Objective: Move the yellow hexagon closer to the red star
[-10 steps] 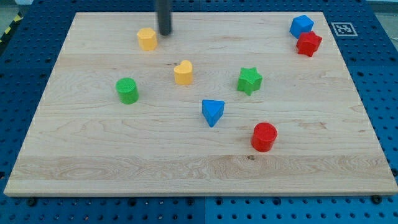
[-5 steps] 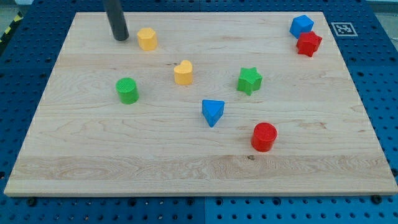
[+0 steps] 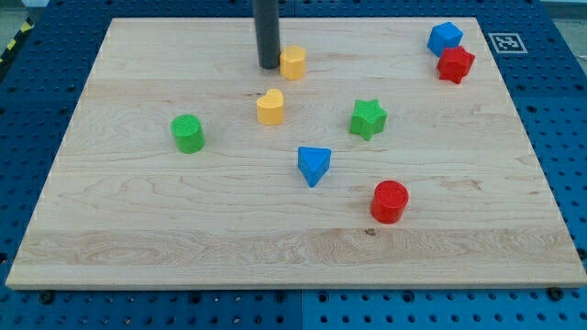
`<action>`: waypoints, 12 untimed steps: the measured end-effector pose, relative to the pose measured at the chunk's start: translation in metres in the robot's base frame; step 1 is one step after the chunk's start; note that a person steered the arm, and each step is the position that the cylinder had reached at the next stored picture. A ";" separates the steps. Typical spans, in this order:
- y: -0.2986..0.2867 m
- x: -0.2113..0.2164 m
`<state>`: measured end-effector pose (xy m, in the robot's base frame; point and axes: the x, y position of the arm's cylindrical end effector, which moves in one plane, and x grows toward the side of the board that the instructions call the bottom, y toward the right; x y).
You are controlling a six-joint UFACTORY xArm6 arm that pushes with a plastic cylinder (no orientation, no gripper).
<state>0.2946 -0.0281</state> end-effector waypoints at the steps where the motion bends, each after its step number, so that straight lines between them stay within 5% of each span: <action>1: 0.021 -0.002; 3: 0.095 0.000; 5: 0.149 0.053; 9: 0.157 0.107; 12: 0.201 0.098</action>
<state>0.3925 0.1732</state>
